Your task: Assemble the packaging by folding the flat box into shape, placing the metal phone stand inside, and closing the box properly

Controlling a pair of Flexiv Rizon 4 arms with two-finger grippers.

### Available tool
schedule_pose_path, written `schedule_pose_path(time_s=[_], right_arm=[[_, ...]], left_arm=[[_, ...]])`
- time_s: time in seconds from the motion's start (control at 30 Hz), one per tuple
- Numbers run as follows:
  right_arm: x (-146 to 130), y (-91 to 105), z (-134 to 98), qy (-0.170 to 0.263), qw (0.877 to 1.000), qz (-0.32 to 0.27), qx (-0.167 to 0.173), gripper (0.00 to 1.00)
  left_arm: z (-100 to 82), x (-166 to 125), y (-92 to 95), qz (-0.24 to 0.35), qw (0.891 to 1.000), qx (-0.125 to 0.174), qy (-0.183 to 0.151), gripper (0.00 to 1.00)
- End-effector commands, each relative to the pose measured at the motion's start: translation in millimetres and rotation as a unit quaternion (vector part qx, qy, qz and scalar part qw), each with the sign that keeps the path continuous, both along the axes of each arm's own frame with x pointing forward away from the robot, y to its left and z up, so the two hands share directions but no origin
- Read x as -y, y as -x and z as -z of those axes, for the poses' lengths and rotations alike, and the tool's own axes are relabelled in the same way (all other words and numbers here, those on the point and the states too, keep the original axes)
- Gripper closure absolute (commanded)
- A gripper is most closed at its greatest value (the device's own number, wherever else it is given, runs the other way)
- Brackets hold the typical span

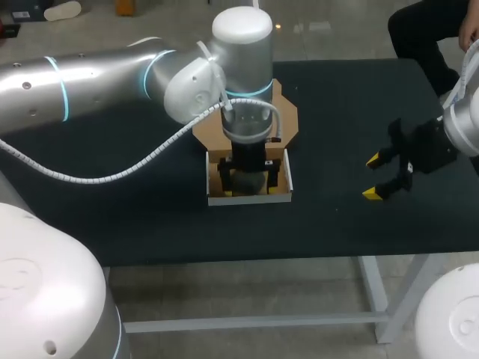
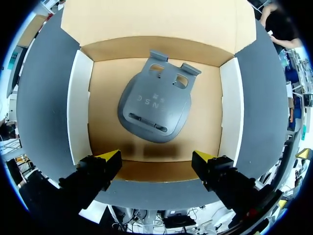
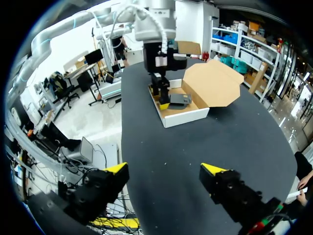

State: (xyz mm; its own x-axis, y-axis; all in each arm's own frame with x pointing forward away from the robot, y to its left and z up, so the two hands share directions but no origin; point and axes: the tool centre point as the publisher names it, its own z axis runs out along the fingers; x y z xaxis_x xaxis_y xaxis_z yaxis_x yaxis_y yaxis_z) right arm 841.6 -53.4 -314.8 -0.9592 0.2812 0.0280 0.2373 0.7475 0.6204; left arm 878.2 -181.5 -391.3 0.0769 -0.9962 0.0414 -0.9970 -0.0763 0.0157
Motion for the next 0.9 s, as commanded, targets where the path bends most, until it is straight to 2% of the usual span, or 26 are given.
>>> schedule_pose_path(time_s=[0.03, 0.9], right_arm=[[1, 0.5, -1, -0.002, 1.000, -0.001, 0.000, 0.00], [1, 0.5, -1, -0.002, 1.000, -0.001, 0.000, 0.00]], left_arm=[[-0.4, 1, 2.8, -0.004, 1.000, -0.004, -0.003, 0.00], [1.2, 5, 37.6, 0.001, 1.000, -0.018, -0.013, 0.00]])
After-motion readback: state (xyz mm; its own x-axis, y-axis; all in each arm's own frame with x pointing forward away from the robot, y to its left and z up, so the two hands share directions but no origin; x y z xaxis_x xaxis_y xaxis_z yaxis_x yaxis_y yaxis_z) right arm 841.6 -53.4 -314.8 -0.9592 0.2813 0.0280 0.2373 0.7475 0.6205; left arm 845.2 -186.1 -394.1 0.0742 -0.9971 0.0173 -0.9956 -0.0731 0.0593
